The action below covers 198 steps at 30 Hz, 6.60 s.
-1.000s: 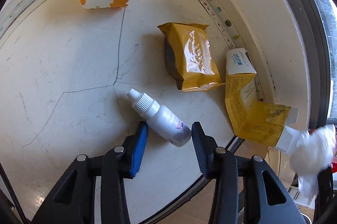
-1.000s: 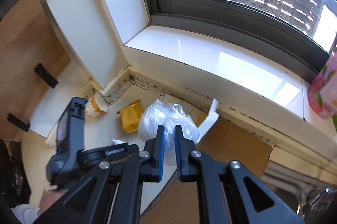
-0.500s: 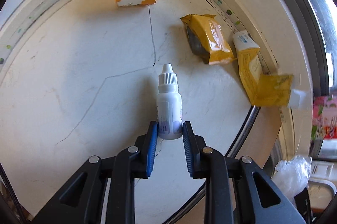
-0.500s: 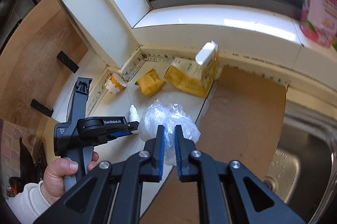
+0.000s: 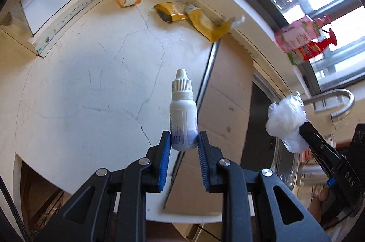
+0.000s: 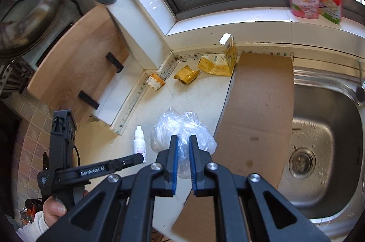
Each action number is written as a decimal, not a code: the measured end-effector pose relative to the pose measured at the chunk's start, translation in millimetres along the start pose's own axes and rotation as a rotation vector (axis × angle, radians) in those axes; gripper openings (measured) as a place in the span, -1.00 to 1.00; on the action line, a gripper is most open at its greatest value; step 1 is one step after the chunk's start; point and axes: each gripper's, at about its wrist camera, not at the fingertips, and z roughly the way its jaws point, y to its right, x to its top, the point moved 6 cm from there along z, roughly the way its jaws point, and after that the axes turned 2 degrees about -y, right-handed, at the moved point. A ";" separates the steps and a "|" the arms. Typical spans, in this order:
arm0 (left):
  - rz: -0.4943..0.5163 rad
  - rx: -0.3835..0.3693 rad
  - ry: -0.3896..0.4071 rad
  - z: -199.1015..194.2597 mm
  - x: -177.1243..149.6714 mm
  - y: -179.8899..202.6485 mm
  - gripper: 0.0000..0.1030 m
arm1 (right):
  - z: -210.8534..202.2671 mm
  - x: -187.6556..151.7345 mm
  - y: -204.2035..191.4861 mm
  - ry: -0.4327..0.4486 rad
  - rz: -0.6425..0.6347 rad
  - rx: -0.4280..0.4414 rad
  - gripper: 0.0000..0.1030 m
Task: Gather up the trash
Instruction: 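Carry the dropper bottle and plastic bag down over the black floor bin, then open the left tool to drop the bottle while the right tool releases the plastic bag, then raise both tools back up toward the counter corner, then grasp the orange-white 'delicious cakes' cup with the left tool while the right tool grasps the yellow snack wrapper, then carry the cake cup and yellow wrapper down over the black floor bin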
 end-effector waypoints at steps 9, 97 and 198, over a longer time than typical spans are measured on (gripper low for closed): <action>0.152 -0.021 0.012 -71.9 -130.1 -18.5 -0.58 | -56.5 -118.0 -63.8 0.010 -0.018 -0.011 -0.83; 0.430 0.333 0.280 -172.6 -207.2 -71.0 0.69 | -13.8 -252.9 -127.3 -0.149 -0.304 -0.296 -0.29; 0.474 0.183 0.176 -40.8 -1.0 17.9 -0.12 | 52.9 -51.9 -43.4 -0.032 -0.174 -0.089 -0.59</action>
